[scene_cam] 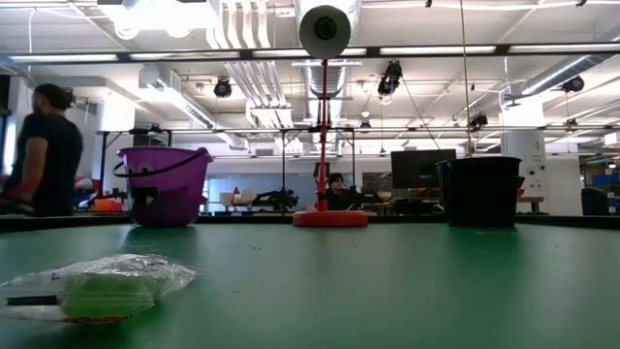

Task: Sort candy
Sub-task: Put the blue gummy into the light green bucket

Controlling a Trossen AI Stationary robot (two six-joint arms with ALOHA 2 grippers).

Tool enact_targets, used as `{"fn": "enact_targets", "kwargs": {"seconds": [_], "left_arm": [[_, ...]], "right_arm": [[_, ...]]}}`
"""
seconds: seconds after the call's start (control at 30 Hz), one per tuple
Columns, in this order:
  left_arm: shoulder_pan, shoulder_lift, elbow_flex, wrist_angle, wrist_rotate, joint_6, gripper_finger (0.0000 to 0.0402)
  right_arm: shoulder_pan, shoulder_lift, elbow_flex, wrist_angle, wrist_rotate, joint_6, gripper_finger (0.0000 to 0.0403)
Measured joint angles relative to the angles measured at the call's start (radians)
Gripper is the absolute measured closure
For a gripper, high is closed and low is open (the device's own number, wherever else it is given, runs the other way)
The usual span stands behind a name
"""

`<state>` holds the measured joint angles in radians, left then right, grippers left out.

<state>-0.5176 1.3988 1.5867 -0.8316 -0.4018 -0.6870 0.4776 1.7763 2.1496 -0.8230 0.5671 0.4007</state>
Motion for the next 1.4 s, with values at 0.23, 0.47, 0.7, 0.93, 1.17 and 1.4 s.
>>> {"fn": "enact_targets", "kwargs": {"seconds": [0.23, 0.47, 0.7, 0.93, 1.17, 1.4], "left_arm": [[-0.070, -0.010, 0.000, -0.314, 0.213, -0.136, 0.0400], [-0.173, -0.009, 0.000, -0.443, 0.436, -0.202, 0.0400], [-0.247, 0.001, -0.004, -0.482, 0.445, -0.221, 0.0400], [-0.275, 0.051, -0.114, -0.481, 0.445, -0.212, 0.0400], [-0.309, 0.078, -0.273, -0.371, 0.468, -0.179, 0.0400], [-0.311, 0.078, -0.353, -0.285, 0.467, -0.190, 0.0399]], "right_arm": [[0.002, 0.006, 0.001, -0.034, -0.002, 0.000, 0.0288], [0.002, 0.006, 0.001, -0.033, -0.002, 0.000, 0.0297], [0.002, 0.006, 0.001, -0.032, 0.000, 0.000, 0.0306], [0.002, 0.013, 0.001, -0.033, 0.001, 0.035, 0.0310], [0.002, 0.024, 0.001, -0.033, 0.001, 0.111, 0.0308], [0.002, 0.036, 0.001, -0.036, 0.001, 0.190, 0.0306]]}}
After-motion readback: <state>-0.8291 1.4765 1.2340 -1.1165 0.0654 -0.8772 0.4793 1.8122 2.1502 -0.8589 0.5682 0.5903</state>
